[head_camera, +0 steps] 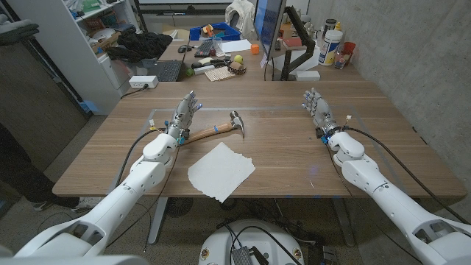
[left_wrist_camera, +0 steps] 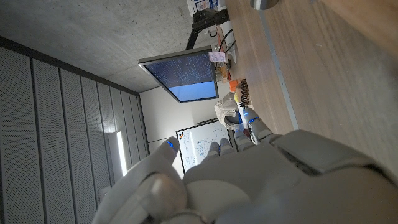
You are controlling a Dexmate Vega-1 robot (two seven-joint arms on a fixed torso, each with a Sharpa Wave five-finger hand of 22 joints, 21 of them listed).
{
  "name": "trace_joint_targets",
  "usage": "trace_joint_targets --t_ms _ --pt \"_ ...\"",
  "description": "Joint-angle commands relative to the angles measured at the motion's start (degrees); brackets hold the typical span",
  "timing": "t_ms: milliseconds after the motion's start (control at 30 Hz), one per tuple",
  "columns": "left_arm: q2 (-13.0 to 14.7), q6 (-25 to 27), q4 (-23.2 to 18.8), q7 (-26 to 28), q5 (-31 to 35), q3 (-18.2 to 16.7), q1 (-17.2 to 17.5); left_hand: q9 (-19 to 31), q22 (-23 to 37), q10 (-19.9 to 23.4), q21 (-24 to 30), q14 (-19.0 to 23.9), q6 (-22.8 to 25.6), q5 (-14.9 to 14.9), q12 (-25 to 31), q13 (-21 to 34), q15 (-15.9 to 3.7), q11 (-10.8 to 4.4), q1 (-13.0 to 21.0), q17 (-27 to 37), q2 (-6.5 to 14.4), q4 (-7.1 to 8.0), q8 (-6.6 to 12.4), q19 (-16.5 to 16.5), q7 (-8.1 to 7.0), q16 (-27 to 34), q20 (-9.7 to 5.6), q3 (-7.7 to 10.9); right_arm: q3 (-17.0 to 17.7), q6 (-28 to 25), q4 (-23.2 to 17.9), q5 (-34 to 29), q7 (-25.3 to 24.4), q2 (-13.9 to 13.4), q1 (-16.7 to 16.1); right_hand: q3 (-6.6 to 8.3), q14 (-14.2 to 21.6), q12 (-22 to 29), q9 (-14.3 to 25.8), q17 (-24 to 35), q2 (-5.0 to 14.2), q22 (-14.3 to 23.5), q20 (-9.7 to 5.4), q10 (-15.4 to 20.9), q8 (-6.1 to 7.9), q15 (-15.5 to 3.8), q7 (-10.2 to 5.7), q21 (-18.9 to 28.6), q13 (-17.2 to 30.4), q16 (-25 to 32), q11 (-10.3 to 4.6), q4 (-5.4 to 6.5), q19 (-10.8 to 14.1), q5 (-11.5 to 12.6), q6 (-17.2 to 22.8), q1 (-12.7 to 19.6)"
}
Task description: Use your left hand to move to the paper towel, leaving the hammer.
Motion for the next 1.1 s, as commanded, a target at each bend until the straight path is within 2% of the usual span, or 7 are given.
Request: trace_joint_targets --t_ms 33,133,200,233,567,1100 --pt "-3.6 2.5 -0.6 -2.5 4.5 -4.2 1.1 0.1 0.3 -4.0 0.3 -6.8 -7.6 0.3 0.3 0.1 -0.75 -0.3 0.1 0.2 1.9 0.15 0.32 -9.8 -0.12 0.4 -2.06 0.07 5.1 -1.7 -0.3 -3.3 2.2 3.2 -2.1 0.35 -0.4 0.2 0.3 0.3 1.21 0.2 -2.32 0.3 0.23 0.2 0.32 0.3 0.2 0.3 0.03 -0.01 -0.3 0.2 0.5 -0.2" --pt "-4.3 2.9 -0.8 -2.9 5.5 -5.2 1.4 0.1 0.3 -3.9 0.2 -6.7 -7.4 0.2 0.3 0.1 -0.86 -0.39 0.0 0.2 1.5 0.06 0.52 -9.9 -0.3 0.4 -1.77 -0.13 6.3 -2.2 -0.5 -4.3 2.9 4.0 -2.5 0.3 -0.4 0.1 0.3 0.3 1.21 0.2 -2.11 0.3 0.23 0.23 0.29 0.3 0.2 0.3 0.07 0.0 -0.3 0.2 0.5 -0.2" --pt "-4.7 2.9 -0.9 -3.0 6.3 -5.7 1.5 0.1 0.3 -3.9 0.0 -6.7 -7.1 0.2 0.4 0.1 -0.03 0.67 -0.2 0.2 1.1 -0.09 0.76 -10.1 -0.59 0.5 0.01 -0.35 7.0 -2.5 -0.7 -5.0 3.0 4.5 -2.7 0.27 -0.4 0.2 0.3 0.3 1.21 0.2 -2.03 0.3 0.25 0.25 0.32 0.2 0.2 0.3 0.01 0.0 -0.3 0.2 0.5 -0.2" --pt "-4.8 2.8 -1.0 -3.1 6.9 -5.9 1.5 0.1 0.3 -3.9 0.0 -6.7 -7.0 0.2 0.4 0.1 0.03 0.74 -0.2 0.2 1.1 -0.09 0.8 -10.1 -0.6 0.5 0.07 -0.35 7.3 -2.6 -0.7 -5.2 3.3 4.7 -2.7 0.26 -0.4 0.2 0.3 0.3 1.21 0.2 -2.01 0.4 0.24 0.25 0.28 0.2 0.2 0.3 0.01 0.0 -0.3 0.2 0.5 -0.2" --pt "-5.2 0.9 -1.9 -4.0 11.6 -7.3 1.6 0.1 0.3 -3.6 -0.1 -6.5 -6.1 0.2 0.5 0.1 -0.02 0.71 -0.1 0.2 1.0 -0.31 1.18 -9.8 -0.94 0.5 -0.12 -0.36 10.0 -3.7 -0.9 -7.6 4.7 6.8 -3.2 0.11 -0.4 0.1 0.3 0.3 1.14 0.2 -1.77 0.4 0.26 0.3 0.29 0.1 0.2 0.4 0.04 -0.04 -0.2 0.2 0.6 -0.2" --pt "-4.5 -3.6 -4.3 -7.0 17.0 -7.1 1.6 0.1 0.2 -3.1 -0.4 -6.1 -4.4 0.4 0.6 0.1 -0.2 0.5 0.4 0.0 0.6 -0.89 1.72 -9.3 -1.08 0.6 -0.42 -0.29 12.3 -4.5 -1.2 -10.1 6.4 8.9 -3.7 -0.19 -0.3 0.1 0.3 0.3 1.09 0.2 -1.48 0.4 0.26 0.39 0.27 -0.2 0.2 0.5 0.1 0.01 -0.1 0.2 0.6 -0.4"
